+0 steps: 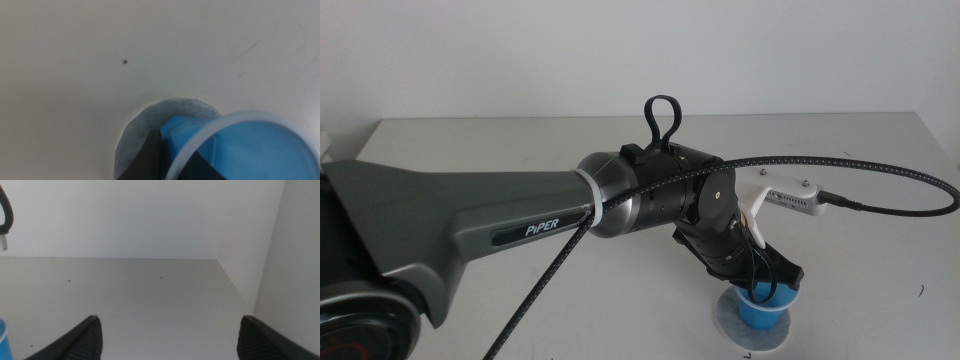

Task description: Place an empty cup on a cup mat.

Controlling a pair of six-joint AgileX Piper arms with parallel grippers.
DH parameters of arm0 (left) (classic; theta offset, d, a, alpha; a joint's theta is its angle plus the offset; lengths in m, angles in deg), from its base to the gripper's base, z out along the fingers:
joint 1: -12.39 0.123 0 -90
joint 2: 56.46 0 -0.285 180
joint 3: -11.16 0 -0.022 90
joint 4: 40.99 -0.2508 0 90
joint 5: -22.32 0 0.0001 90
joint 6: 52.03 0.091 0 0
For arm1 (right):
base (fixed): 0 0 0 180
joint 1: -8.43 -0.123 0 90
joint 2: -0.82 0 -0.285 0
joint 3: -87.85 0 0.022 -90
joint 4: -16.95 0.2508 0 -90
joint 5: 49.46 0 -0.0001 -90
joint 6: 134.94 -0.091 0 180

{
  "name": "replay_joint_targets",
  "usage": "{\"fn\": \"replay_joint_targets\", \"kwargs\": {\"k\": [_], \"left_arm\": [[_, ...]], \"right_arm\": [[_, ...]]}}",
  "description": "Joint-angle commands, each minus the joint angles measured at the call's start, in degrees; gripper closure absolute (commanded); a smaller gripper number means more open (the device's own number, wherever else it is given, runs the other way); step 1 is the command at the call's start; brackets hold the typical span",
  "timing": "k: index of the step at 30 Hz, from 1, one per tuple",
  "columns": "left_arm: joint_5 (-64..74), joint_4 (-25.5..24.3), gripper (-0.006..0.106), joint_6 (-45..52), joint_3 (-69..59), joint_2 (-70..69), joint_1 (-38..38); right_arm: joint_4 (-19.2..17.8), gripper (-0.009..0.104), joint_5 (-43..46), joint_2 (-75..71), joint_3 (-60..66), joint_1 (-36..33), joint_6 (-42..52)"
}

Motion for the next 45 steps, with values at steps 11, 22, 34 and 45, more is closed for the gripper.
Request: {"fn": "replay_joint_targets", "kwargs": {"k": [11,22,34,45], "left_arm": [[1.78,-7.04,0.016,-0.21,1.33,-9.45,0.49],[5.66,-6.95,-0.005,1.02,1.33,-25.49,6.45],[11.35,-11.35,-0.005,-0.21,1.27,-41.98,15.53],[5.17,-13.87,-0.005,7.75,-21.25,-66.79,37.33]], "right_arm": [[-0.52,0.001,4.44,-1.10,-0.66,-0.11,0.49],[-0.52,0.001,4.44,-1.10,-0.66,-0.11,0.49],[-0.52,0.001,4.44,-1.10,-0.66,-0.11,0.49],[-0.52,0.001,4.44,-1.10,-0.66,-0.11,0.49]]}}
